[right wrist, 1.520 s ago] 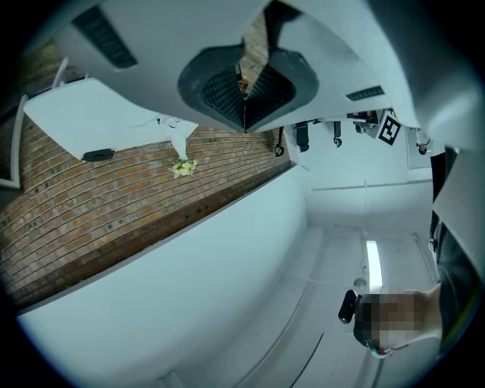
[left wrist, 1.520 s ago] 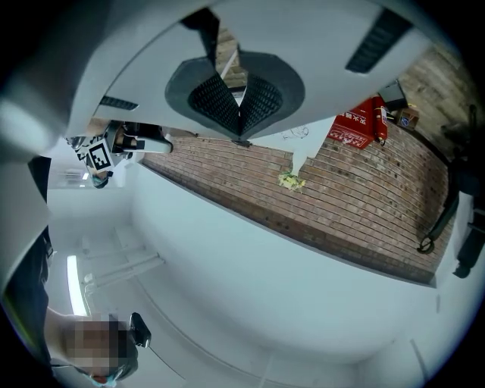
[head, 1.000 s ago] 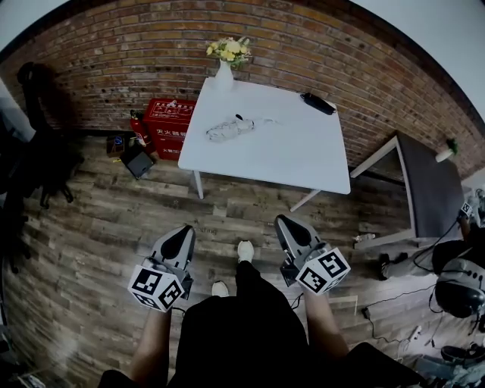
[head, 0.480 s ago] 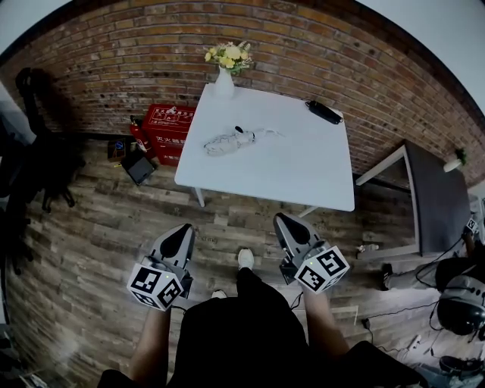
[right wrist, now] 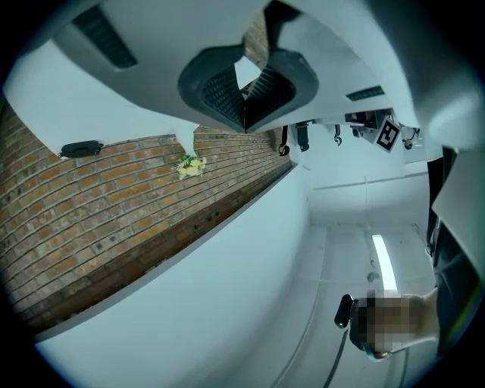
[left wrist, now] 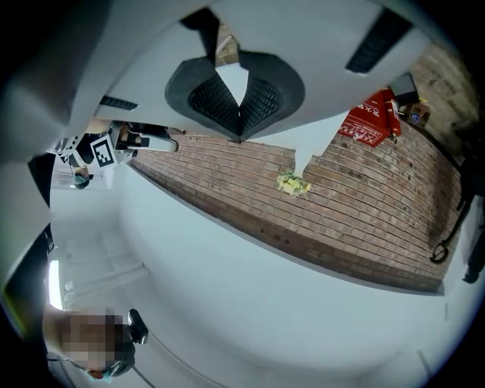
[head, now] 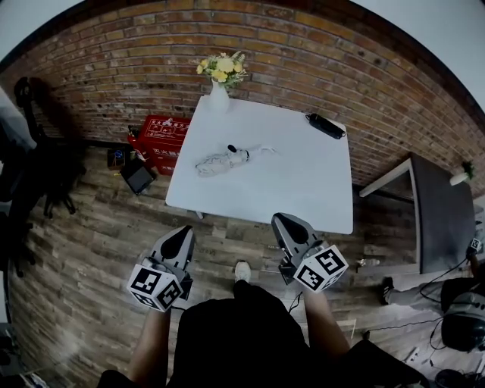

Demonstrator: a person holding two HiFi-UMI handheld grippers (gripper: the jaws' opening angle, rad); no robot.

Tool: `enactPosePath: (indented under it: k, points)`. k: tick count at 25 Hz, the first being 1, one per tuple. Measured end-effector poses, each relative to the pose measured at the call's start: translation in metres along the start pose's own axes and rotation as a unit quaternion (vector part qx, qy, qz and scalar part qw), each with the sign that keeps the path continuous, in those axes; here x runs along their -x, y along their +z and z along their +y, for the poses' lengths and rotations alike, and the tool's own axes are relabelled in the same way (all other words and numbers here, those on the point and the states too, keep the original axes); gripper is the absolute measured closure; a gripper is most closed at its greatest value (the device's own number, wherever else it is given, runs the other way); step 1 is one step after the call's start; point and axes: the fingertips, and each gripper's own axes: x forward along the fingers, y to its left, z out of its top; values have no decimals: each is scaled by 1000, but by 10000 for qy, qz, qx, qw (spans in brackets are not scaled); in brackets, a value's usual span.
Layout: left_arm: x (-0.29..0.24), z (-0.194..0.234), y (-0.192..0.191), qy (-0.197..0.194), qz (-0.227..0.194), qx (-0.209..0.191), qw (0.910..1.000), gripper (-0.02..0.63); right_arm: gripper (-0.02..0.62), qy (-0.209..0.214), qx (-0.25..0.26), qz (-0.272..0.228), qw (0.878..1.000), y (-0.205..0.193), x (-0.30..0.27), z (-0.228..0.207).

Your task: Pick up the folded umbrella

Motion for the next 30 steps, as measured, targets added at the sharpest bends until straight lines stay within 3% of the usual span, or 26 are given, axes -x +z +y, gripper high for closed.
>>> enactPosePath:
  k: [14,30]
  points:
    - [-99,-1,6,277,111,-106,9995,592,574,155,-22,101,9998,21,-27,-101]
    - [-133,17,9,364,227,-4,9991,592,574,205,-171,203,9994,23,-48,-125]
